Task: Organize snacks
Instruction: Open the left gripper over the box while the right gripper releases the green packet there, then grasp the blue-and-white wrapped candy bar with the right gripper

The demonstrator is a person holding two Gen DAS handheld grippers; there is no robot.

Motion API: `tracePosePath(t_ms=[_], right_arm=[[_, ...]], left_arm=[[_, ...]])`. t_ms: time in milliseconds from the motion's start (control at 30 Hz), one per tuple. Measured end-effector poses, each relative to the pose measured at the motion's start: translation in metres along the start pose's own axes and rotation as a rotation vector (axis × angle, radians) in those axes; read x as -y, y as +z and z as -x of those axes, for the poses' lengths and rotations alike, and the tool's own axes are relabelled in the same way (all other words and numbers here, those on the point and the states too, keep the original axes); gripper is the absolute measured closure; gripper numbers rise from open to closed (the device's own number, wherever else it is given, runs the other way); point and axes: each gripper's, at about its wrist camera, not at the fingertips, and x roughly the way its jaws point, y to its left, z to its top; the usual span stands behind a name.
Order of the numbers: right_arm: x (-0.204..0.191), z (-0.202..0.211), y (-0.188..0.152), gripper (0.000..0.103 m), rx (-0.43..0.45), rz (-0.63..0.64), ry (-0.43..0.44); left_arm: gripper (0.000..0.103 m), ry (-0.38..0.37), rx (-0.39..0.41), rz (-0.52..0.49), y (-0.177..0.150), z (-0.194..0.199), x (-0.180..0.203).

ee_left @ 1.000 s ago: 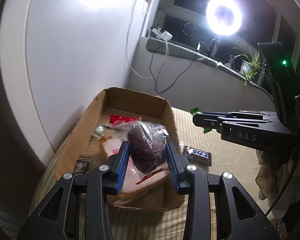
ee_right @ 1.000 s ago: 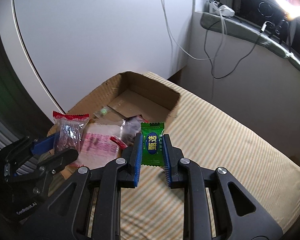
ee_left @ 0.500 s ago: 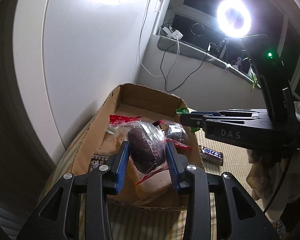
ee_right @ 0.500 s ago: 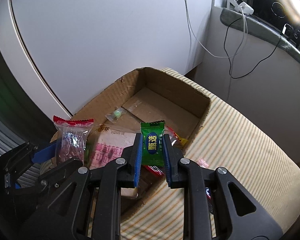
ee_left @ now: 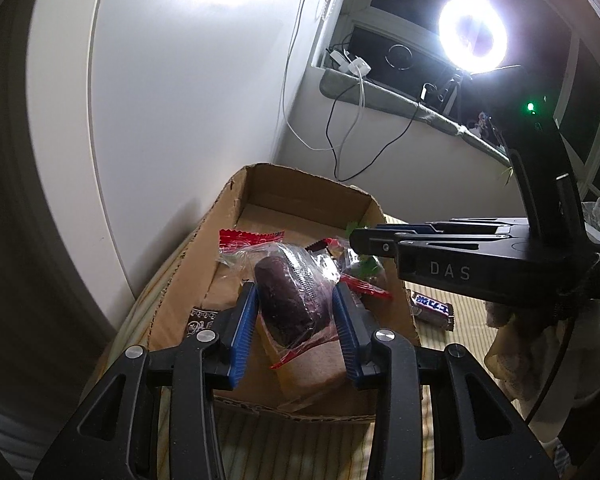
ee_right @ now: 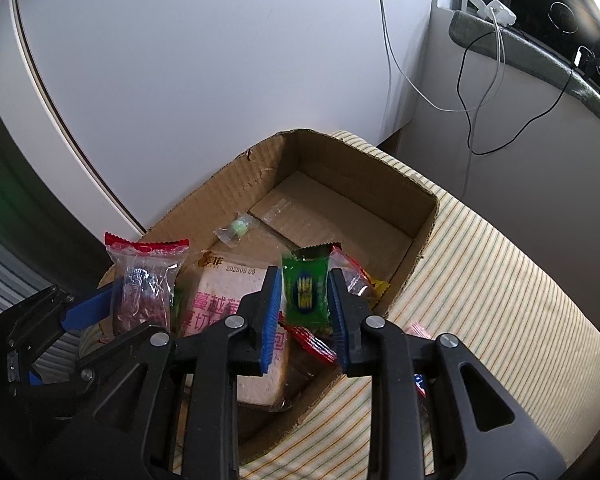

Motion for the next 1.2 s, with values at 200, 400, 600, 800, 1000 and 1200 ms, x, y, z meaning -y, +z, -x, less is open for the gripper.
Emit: tracePosePath(t_ms=[200, 400, 600, 800, 1000, 1200], right_arm=[[0.000, 0.004, 0.000, 0.058, 0.013, -0.002, -0.009], [0.002, 0.012, 0.000, 0.039, 0.040, -0.007, -0.020], [0.005, 0.020, -0.001, 0.024, 0.062, -0.003, -0.037], [0.013, 0.028, -0.006, 0.020, 0.071, -0.012, -0.041], [0.029, 0.037, -0.016, 0.020, 0.074, -0.028, -0.052], [0.055, 0.043, -0.032, 0.020, 0.061, -0.061, -0.073]], left_arm=[[0.065, 0.010, 0.006, 0.001, 0.000, 0.002, -0.001], [0.052, 0.021, 0.016, -0.012, -0.001, 0.005, 0.001], [0.044, 0.027, 0.023, -0.025, -0.002, 0.009, 0.006], [0.040, 0.030, 0.028, -0.039, -0.002, 0.011, 0.009], [0.040, 0.024, 0.035, -0.036, -0.003, 0.016, 0.014], [0.040, 0.010, 0.037, -0.051, -0.005, 0.018, 0.026]])
